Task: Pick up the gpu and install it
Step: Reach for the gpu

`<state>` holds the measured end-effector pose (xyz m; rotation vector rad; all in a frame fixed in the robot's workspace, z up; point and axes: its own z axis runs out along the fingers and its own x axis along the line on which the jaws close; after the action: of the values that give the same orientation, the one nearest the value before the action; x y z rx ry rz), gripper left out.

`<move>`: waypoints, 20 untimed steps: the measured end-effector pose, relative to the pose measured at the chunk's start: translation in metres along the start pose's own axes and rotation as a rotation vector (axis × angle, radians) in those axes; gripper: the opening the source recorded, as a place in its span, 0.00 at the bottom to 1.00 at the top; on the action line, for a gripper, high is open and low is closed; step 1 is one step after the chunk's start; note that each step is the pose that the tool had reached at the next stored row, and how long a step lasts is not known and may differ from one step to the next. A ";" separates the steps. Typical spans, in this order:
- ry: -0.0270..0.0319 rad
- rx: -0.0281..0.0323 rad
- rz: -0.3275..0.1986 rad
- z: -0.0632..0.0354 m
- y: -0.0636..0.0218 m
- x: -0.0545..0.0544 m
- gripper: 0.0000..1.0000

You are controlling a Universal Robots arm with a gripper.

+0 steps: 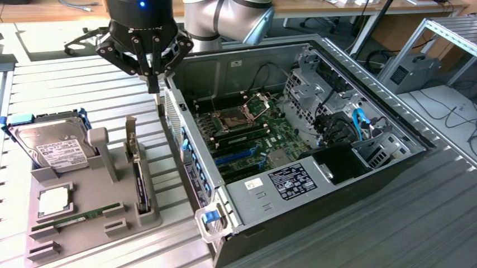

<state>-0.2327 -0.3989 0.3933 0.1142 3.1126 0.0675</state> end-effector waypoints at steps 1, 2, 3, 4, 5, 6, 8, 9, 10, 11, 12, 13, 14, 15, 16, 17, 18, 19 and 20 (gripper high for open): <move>0.0000 0.0000 0.000 0.0000 -0.0001 0.000 0.11; 0.0000 -0.0001 0.000 0.0000 -0.0001 0.001 0.11; 0.0000 0.0000 0.000 0.0000 -0.0001 0.001 0.11; 0.0000 0.0000 0.000 -0.0001 -0.0002 0.002 0.11; 0.0000 0.0000 0.000 -0.0001 -0.0002 0.002 0.11; 0.0000 0.0001 0.000 -0.0001 -0.0002 0.003 0.11; 0.0000 0.0000 0.000 -0.0001 -0.0003 0.004 0.11; 0.0000 0.0000 0.000 -0.0001 -0.0003 0.004 0.11; 0.0000 0.0001 0.000 -0.0001 -0.0003 0.004 0.11; 0.0000 0.0000 0.000 -0.0001 -0.0004 0.005 0.11; 0.0000 0.0000 0.000 -0.0001 -0.0004 0.005 0.11; 0.0000 0.0000 0.000 -0.0002 -0.0004 0.006 0.11; 0.0000 0.0000 0.000 -0.0002 -0.0005 0.006 0.11; 0.0000 0.0000 0.000 -0.0002 -0.0005 0.007 0.11; 0.0000 0.0000 0.000 -0.0002 -0.0005 0.007 0.11; 0.0000 0.0000 0.000 -0.0002 -0.0006 0.008 0.11; 0.0000 0.0000 0.000 -0.0002 -0.0006 0.008 0.11; -0.0001 0.0000 0.000 -0.0002 -0.0007 0.009 0.11; 0.0000 0.0000 0.000 -0.0003 -0.0007 0.009 0.11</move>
<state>-0.2420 -0.3989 0.3933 0.1143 3.1125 0.0675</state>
